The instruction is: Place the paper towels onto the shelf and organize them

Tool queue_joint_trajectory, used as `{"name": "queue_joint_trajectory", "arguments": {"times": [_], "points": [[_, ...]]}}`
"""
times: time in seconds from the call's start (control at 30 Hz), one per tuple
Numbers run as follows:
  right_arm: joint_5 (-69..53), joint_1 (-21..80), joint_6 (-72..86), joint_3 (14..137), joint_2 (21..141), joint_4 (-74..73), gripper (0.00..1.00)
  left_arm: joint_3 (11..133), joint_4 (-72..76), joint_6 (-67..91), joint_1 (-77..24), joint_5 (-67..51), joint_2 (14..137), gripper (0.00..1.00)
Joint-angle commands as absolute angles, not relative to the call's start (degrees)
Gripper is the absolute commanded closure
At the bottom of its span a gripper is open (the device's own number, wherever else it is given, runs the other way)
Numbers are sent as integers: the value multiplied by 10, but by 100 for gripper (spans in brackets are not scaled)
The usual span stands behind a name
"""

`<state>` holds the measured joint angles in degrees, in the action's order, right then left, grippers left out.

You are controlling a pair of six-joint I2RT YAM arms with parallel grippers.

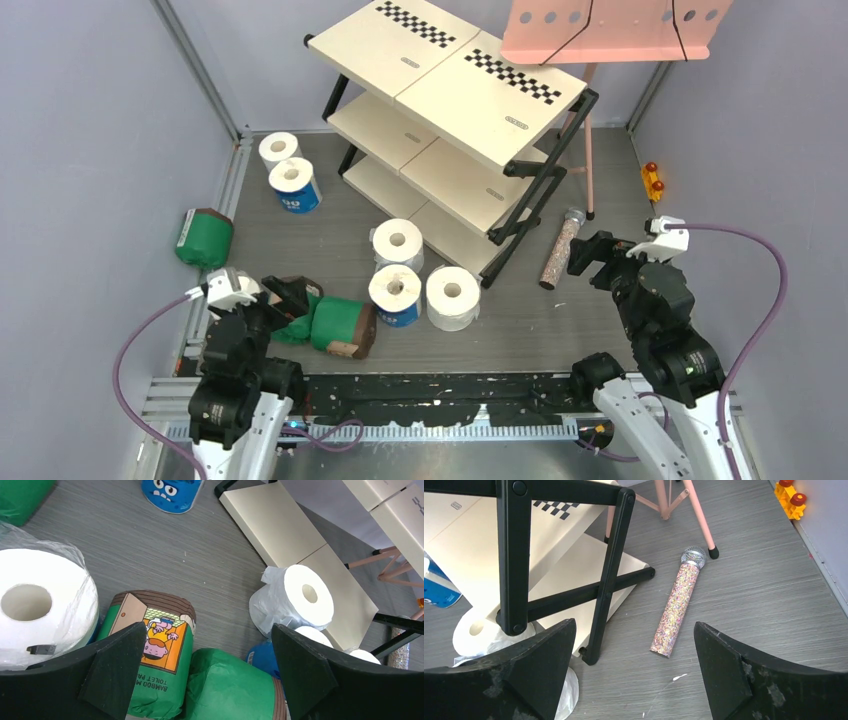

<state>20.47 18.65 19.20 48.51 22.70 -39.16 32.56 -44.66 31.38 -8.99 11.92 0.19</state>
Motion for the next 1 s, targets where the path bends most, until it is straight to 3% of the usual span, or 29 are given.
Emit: {"name": "queue_joint_trajectory", "arguments": {"times": [0.0,0.3,0.63,0.8,0.97], "points": [[190,188,200,509,249,-410,5,324,-425,321,-87,90,-67,0],[106,188,298,498,334,-459,5,346,-408,330,-88,18,35,1],[31,188,297,540,495,-540,4,353,-406,371,-88,-69,125,0],[-69,190,280,513,493,-513,1,352,-389,378,-88,-93,164,0],[-64,217,330,454,432,-469,1,349,-369,374,-88,-111,191,0]]}}
